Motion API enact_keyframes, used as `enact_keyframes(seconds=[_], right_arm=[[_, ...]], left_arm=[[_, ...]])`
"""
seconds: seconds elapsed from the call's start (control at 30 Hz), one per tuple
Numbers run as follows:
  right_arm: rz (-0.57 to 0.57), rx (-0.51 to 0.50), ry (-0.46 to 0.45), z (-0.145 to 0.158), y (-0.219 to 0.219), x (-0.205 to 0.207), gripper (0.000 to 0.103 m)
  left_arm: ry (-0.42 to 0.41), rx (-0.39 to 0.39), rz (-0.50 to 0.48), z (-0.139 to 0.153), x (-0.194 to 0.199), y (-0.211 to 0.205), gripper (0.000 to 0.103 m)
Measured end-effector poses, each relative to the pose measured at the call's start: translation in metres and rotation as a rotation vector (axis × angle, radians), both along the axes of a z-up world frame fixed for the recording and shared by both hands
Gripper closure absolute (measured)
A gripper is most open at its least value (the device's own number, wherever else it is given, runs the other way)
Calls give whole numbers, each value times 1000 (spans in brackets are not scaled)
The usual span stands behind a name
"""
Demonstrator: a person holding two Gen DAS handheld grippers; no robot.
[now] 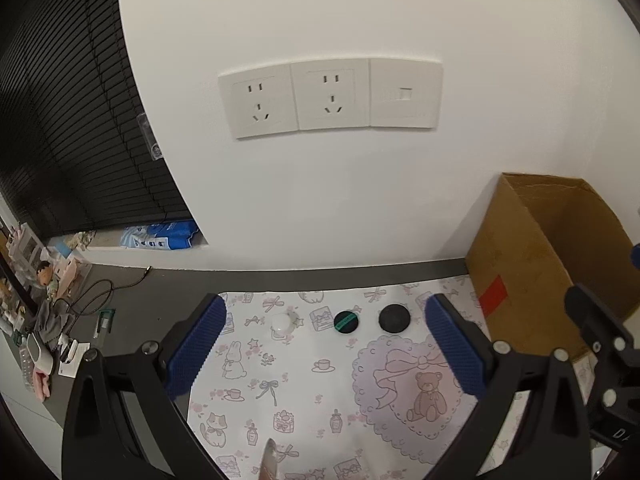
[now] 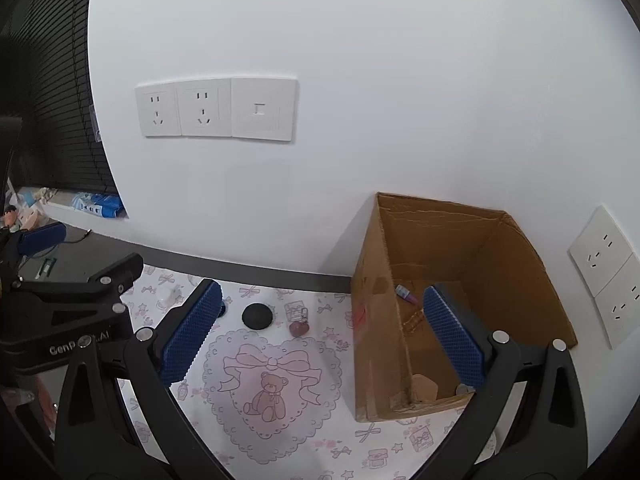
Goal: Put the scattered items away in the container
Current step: 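Move both open tools back toward the remaining items on the tablecloth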
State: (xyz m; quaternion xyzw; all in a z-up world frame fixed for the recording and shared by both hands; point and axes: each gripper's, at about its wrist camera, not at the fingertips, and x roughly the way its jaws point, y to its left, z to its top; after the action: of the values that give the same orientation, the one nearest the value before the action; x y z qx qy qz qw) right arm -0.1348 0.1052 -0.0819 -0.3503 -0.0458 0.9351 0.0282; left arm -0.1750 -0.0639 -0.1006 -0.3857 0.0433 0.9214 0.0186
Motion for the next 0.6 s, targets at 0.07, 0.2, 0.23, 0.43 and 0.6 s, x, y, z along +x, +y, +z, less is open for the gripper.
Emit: enact_keyframes(seconds=[0.07,0.2,0.23,0.43,0.6], right_arm=[[6,3,-9,-5,-2,-4,1],[11,-10,-23,-17,-4,-15,1],[11,-12,-27,-20,-5,-17,1],[19,-29,-64,-49,-11,-31,1],[11,-42,-103,-84,-14,-49,1]], left_arm=[[-1,6,5,-5,-1,-4,3],[-19,-12,18,-21,-7,-9,3],[-26,-10,20,-27,-10,-10,3],[-27,-26,-6,-58,-25,-13,3],[-43,-23,-33,-88,-41,-16,3]])
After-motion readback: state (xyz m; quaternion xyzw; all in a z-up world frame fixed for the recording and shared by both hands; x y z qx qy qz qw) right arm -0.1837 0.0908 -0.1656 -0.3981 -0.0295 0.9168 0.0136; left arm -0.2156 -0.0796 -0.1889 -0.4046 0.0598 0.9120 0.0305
